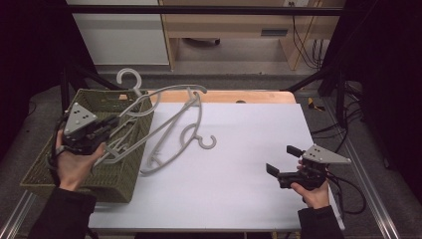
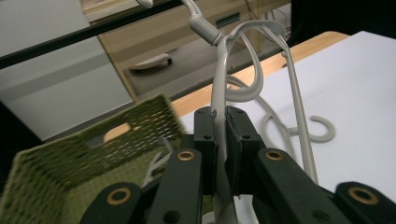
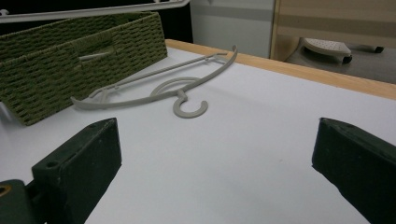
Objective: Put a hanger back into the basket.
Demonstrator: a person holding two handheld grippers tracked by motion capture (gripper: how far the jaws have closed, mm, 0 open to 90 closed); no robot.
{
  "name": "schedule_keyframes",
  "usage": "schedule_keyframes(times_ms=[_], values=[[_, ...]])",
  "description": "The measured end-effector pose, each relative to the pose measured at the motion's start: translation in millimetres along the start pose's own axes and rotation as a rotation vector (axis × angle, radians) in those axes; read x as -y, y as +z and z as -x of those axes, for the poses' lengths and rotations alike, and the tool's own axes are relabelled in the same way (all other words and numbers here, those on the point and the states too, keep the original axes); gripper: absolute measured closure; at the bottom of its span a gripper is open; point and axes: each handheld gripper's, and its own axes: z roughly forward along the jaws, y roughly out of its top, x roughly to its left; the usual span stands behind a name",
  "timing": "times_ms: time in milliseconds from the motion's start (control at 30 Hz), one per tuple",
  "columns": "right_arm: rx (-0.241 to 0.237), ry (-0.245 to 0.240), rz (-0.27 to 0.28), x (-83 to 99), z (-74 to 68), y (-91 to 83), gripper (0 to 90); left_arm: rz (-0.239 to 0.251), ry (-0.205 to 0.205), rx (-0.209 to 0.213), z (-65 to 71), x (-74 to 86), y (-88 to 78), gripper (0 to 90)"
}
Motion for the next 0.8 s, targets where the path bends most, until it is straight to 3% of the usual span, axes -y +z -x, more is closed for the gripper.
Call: schedule_keyframes(times_ms=[367, 800], values=[[0.002, -0.001, -0.004, 0.5, -0.1, 1.7, 1.6, -0.016, -0.022, -0.109, -46.1, 27.4, -19.6, 83.6], [0.003, -0.005, -0.010, 1.1, 0.4, 3.1, 1.6, -0.029, -0.060, -0.193, -92.2, 61.0, -28.6, 83.6]])
